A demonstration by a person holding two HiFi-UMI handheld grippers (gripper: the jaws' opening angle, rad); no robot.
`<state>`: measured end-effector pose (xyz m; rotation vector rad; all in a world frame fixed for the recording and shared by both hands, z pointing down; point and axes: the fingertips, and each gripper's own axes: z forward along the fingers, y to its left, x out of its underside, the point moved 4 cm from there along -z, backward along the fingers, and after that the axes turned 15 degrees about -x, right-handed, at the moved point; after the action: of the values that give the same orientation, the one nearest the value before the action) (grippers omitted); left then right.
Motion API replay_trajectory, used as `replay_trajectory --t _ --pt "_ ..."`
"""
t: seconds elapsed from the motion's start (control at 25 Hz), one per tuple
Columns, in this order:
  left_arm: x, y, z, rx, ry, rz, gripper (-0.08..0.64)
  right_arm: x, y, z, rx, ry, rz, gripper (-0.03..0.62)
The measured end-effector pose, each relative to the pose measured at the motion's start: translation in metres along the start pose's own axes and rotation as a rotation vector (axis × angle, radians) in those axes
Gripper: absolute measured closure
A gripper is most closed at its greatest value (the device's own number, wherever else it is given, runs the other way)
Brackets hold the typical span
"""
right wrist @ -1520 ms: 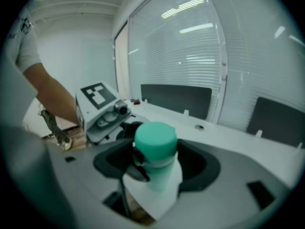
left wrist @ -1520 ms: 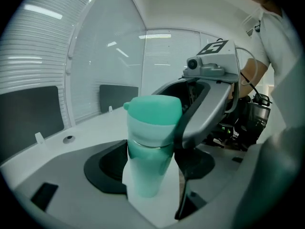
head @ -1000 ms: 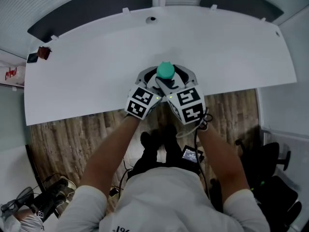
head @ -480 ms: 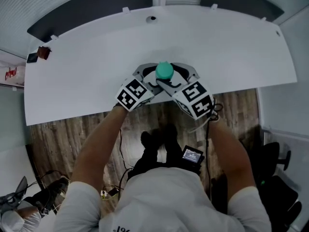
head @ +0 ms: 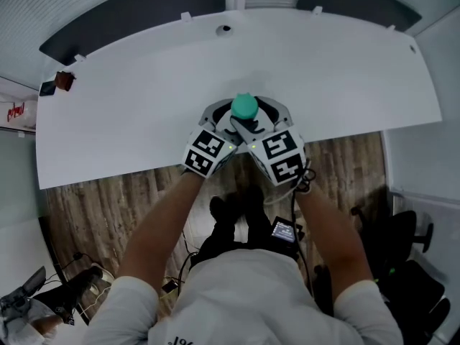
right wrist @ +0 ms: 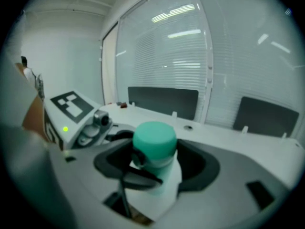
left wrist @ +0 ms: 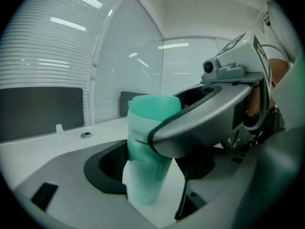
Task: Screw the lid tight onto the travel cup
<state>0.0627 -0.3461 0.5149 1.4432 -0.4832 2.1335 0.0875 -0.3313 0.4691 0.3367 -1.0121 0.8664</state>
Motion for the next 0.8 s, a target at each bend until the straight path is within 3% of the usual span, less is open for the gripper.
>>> replay_trajectory --t 0.24,0.36,0.6,0.8 --pt "0.0011 0.0004 0.0005 -0.056 -0.009 -0.024 0.245 0.0004 0.0006 0.0019 0.053 -0.02 0.017 0.291" --pt "0.0015 0.0007 0.0007 0.001 -0.001 0.005 0.244 0.0006 -0.0003 0.0015 0.009 -0.014 -0.003 0.291" --pt "-0.0008 -0.0001 0.002 0.167 0.024 0.144 0.242 0.0011 -0.0033 -0.0013 -0.127 0.032 -0.086 0.291" --pt "-0.0004 0.0001 0.002 0.172 0.021 0.111 0.242 0.0003 -0.0026 -0.0016 -0.141 0.037 -0.103 0.291"
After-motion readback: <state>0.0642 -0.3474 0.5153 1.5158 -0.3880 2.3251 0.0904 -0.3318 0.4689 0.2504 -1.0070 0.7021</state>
